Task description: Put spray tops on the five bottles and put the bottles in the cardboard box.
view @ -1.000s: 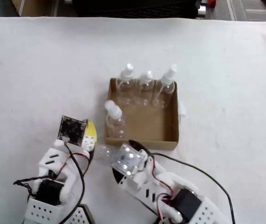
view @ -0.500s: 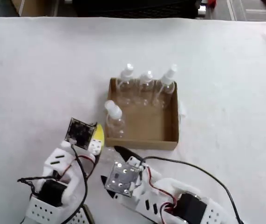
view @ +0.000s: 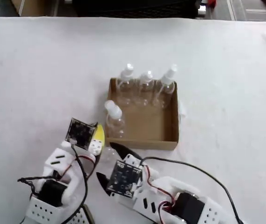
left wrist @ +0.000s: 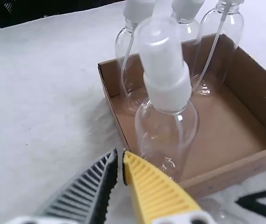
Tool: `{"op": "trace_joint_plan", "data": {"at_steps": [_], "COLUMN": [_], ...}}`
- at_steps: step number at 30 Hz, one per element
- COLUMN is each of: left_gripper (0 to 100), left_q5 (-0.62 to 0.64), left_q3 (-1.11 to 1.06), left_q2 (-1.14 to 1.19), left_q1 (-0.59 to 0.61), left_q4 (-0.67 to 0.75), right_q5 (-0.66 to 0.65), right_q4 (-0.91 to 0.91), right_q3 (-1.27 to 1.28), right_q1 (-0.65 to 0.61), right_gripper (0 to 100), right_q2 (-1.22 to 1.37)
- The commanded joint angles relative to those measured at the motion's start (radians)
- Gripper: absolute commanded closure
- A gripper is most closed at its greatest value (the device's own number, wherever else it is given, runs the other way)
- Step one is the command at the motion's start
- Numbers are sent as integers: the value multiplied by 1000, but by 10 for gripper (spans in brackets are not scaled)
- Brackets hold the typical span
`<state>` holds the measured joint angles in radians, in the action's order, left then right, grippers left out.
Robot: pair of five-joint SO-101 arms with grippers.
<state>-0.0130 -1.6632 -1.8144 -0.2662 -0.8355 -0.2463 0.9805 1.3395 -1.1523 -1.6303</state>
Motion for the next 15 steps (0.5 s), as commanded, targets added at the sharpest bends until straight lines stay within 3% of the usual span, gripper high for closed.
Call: {"op": "trace_joint_plan", "data": {"at_steps": [1,6,15], "left_gripper": [972,972,972], "left_q5": [15,15,15], "left_q3": [51,51,51], "left_q2": [-10,-10,-10], "left_q1": [-13,-13,-13], "left_q4": [26,26,26], "right_q5": [-15,-15,-15], "right_q4": [-30,-51,-67], "right_q3": [-11,-9,28], "right_q1": [21,85,33], "right_gripper": [734,734,737], "right_q2": [4,4,22]}}
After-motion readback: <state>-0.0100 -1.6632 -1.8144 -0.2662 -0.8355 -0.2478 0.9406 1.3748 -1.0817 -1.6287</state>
